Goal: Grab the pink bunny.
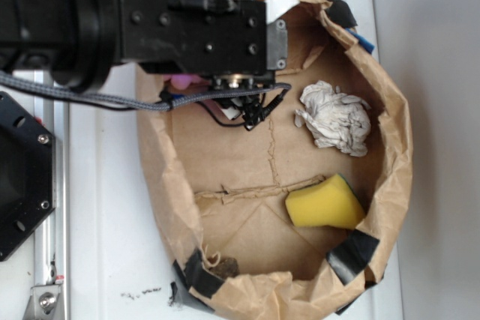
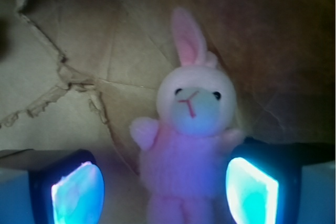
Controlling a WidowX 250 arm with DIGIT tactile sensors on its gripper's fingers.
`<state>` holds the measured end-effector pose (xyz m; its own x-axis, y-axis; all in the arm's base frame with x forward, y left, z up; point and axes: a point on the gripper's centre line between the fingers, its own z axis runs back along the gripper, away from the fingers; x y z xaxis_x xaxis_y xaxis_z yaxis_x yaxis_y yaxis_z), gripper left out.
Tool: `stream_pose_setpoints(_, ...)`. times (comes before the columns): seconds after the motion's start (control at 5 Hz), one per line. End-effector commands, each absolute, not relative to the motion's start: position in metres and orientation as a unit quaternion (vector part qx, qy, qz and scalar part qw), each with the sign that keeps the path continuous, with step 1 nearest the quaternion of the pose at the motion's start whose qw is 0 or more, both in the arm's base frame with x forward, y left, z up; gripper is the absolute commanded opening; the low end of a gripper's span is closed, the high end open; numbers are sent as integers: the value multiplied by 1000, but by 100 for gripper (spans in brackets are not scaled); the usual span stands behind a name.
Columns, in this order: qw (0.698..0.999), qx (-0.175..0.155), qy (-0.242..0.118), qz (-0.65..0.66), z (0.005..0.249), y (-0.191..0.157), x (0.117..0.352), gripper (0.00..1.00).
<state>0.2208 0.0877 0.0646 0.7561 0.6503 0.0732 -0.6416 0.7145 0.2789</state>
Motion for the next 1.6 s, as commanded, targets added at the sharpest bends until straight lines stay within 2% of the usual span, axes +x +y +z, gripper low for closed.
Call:
stream_pose_setpoints(0.0, 919, 160, 26, 359, 35, 99, 235, 100)
stream_pose_setpoints(0.2, 933, 91, 17, 348, 18, 101, 238, 100)
stream_pose_setpoints(0.4, 938, 52, -2, 342, 12, 102, 236, 100)
stream_pose_setpoints(0.6, 931, 56, -6, 361, 13, 101, 234, 0)
stream_pose_setpoints(1.4, 925, 67, -6, 373, 19, 95, 235, 0)
